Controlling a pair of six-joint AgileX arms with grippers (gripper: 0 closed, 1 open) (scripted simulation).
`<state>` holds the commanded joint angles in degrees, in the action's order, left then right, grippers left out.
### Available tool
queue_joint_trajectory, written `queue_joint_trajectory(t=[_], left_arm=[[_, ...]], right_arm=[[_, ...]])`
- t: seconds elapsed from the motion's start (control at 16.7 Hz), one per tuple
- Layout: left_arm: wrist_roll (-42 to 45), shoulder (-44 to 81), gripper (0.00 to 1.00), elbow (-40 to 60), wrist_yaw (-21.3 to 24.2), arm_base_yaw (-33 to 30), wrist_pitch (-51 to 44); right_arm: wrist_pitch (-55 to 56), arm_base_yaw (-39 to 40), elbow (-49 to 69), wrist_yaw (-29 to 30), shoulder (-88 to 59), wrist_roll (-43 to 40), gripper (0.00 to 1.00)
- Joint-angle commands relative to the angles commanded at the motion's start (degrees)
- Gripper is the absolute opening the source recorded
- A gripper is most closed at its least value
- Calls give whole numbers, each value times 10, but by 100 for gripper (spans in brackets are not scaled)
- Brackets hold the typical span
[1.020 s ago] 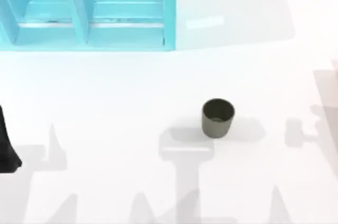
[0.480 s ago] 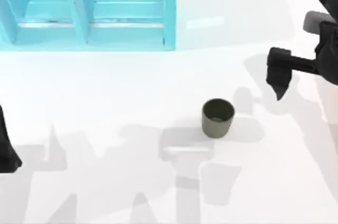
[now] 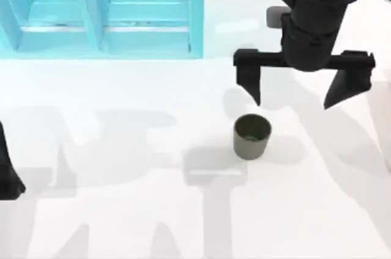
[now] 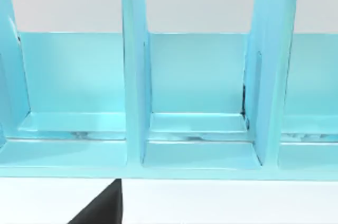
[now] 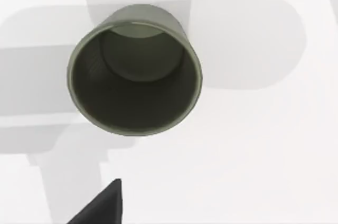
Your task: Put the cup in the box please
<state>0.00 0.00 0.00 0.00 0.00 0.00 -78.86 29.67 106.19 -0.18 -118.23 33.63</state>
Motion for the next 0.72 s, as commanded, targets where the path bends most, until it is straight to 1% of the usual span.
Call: queue_joint_trajectory(t=[0.24, 0.6, 0.72], left_arm=[[0, 0, 100, 0, 0, 0, 0], [0, 0, 100, 0, 0, 0, 0], [0, 0, 100, 0, 0, 0, 0]], right_arm=[[-4, 14, 49, 2, -35, -15, 100], [-2, 11, 46, 2, -34, -15, 100], [19, 13, 26, 2, -38, -16, 100]])
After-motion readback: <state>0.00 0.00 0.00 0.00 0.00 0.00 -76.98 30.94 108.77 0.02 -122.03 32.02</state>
